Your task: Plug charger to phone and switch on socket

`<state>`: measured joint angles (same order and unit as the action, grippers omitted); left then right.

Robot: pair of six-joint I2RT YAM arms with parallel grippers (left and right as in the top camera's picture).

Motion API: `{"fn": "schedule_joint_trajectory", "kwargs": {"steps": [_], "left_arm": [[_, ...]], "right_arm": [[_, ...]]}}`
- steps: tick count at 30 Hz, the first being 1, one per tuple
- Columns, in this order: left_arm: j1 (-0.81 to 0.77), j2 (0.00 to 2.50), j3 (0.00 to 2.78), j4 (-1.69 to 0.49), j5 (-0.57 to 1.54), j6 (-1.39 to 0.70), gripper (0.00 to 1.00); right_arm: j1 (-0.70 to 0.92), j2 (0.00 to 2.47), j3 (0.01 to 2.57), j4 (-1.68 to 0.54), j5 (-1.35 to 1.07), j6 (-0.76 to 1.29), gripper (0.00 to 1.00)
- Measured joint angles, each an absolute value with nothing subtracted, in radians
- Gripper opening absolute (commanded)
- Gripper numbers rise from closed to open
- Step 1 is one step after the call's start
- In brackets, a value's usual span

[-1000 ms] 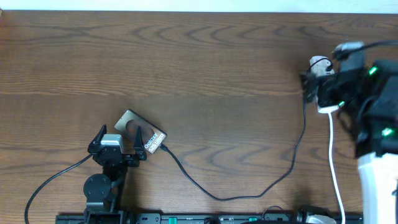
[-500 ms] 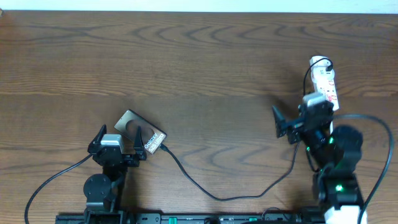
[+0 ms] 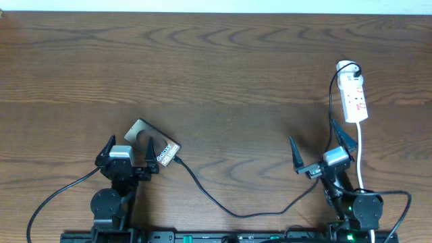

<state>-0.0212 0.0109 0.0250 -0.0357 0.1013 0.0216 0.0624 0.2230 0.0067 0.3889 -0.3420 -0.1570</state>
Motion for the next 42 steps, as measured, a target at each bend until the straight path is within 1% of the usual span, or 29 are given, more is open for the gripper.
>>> {"fn": "schedule_joint_trajectory", "kwargs": {"steps": [12,24,29,42], "left_arm": [[-0.021,0.011,0.025,-0.035,0.101,0.022,0.91],[-0.021,0.011,0.025,-0.036,0.101,0.022,0.91],[-0.021,0.011,0.025,-0.036,0.101,0.022,0.92],[-0.021,0.011,0.025,-0.036,0.101,0.022,0.91]], "right_arm": [[0.062,0.022,0.007,0.229,-0.294,-0.152,0.99],[0.062,0.012,0.007,0.049,-0.05,0.084,0.99],[0.062,0.012,0.007,-0.066,0.01,0.123,0.99],[0.062,0.012,0.007,-0.07,0.034,0.127,0.99]]}}
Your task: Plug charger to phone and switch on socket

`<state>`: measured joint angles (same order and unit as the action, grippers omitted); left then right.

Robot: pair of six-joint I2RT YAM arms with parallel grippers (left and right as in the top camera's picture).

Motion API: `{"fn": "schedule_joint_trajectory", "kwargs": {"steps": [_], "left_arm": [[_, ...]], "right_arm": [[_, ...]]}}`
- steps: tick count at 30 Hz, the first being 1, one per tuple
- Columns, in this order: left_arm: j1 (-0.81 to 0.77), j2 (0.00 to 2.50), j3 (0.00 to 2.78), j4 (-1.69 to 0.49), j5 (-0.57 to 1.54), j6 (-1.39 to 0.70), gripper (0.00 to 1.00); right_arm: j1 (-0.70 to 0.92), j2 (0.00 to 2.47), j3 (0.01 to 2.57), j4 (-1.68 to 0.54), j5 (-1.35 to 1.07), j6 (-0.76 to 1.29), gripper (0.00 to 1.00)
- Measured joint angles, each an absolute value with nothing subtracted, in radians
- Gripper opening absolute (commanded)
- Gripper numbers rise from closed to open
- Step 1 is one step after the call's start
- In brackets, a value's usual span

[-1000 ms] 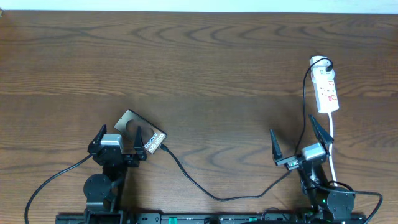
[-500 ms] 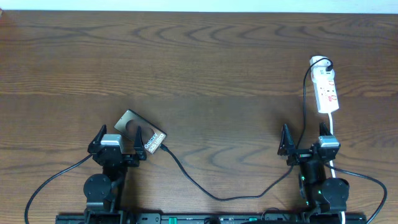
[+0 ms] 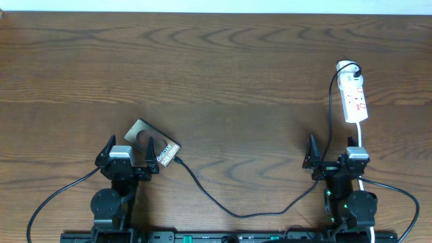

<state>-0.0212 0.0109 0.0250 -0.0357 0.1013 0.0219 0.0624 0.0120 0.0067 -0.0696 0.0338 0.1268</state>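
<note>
The dark phone [image 3: 150, 140] lies flat on the wooden table at the lower left. A black charger cable [image 3: 202, 191] meets the phone's right end. It loops along the front of the table and runs up to a plug at the top of the white power strip [image 3: 355, 98] at the right. My left gripper [image 3: 128, 152] is open just in front of the phone, its right finger at the phone's near edge. The right gripper [image 3: 331, 155] is open below the strip's lower end, holding nothing. The strip shows red marks, but the switch position is too small to read.
The power strip's white lead [image 3: 361, 145] runs down past the right arm. Black arm cables [image 3: 57, 196] trail at both front corners. The table's far edge [image 3: 216, 12] meets a pale wall.
The right gripper was angled up toward the strip's lower end. It now sits straighter, lower and slightly to the right, and is still open. The left gripper, phone and cable have not moved.
</note>
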Motion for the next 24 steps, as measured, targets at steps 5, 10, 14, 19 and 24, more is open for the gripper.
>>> {"fn": "schedule_joint_trajectory", "kwargs": {"steps": [5,10,14,19,24], "left_arm": [[-0.021,0.011,0.025,-0.036,0.101,0.022,0.92],[-0.021,0.011,0.025,-0.036,0.101,0.022,0.92],[-0.021,0.011,0.025,-0.036,0.101,0.022,0.91],[-0.021,0.011,0.025,-0.036,0.101,0.022,0.91],[-0.021,0.011,0.025,-0.036,0.101,0.022,0.92]], "right_arm": [[0.062,0.012,0.007,-0.07,0.019,0.127,0.99],[0.062,0.012,0.007,-0.07,0.017,0.126,0.99],[0.062,0.012,0.007,-0.07,0.015,0.127,0.99],[0.062,0.012,0.007,-0.07,0.015,0.126,0.99],[0.062,0.012,0.007,-0.07,0.015,0.127,0.99]]}}
